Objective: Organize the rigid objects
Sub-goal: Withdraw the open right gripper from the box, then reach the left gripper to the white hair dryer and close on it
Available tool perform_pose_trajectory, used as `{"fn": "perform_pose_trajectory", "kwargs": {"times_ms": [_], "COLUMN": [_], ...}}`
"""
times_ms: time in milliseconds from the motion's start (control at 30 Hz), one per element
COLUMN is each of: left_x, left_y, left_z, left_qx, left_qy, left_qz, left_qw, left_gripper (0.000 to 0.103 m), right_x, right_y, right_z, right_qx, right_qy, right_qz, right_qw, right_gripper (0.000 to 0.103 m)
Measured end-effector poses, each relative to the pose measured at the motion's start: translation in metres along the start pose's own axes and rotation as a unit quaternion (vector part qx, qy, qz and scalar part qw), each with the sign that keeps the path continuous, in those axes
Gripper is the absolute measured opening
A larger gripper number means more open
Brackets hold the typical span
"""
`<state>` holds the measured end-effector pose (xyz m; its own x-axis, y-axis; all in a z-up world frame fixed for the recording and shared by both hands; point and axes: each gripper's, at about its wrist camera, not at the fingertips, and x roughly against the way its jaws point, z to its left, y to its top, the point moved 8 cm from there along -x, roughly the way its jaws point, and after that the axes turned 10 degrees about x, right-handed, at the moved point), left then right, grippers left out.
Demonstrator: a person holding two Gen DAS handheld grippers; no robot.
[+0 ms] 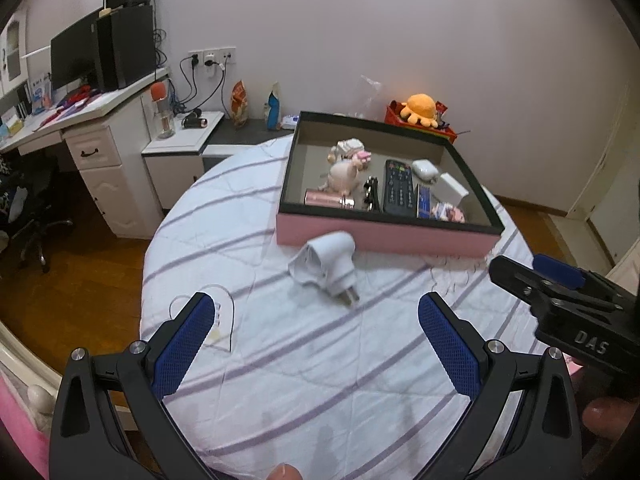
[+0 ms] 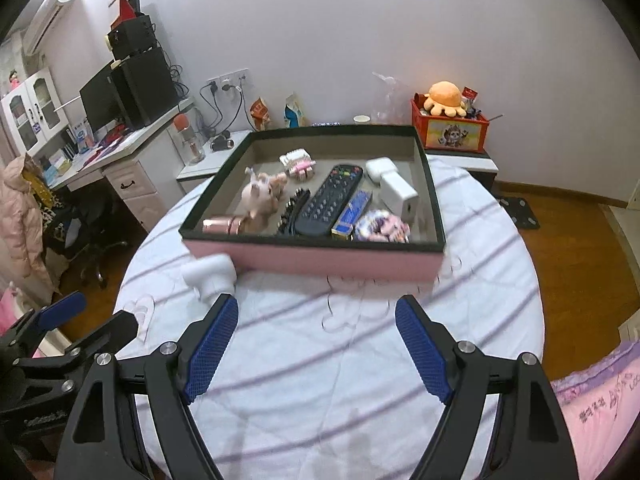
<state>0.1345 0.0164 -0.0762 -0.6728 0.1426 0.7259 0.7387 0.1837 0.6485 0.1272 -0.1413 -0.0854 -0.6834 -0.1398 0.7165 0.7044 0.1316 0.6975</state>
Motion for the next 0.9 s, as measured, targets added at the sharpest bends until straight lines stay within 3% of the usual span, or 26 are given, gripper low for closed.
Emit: {"fn": "perform_pose_trajectory", "kwargs": {"times_ms": [467,900], "left_x": [-0.027,-0.105], "left_y": [-0.007,0.003], "left_z": [-0.003,-0.006], "left_qx": [-0.002,-0.005], "left_qy": [-0.002,0.025], "left_qz": [0.008,0.04], "left_qw": [1.0,0.9989], "left_gripper": [0.103,0.103], "right_x": [-0.007,-0.036], "right_y": [-0.014,-0.019], "right_z": [-0.005,-0.019], "right_qx": [-0.011,-0.024], "right_qy": [-0.004,-0.004], "right_qz": [0.012,0.041], "right_qw": [1.0,0.999], "right_gripper": [0.083,0.083]}}
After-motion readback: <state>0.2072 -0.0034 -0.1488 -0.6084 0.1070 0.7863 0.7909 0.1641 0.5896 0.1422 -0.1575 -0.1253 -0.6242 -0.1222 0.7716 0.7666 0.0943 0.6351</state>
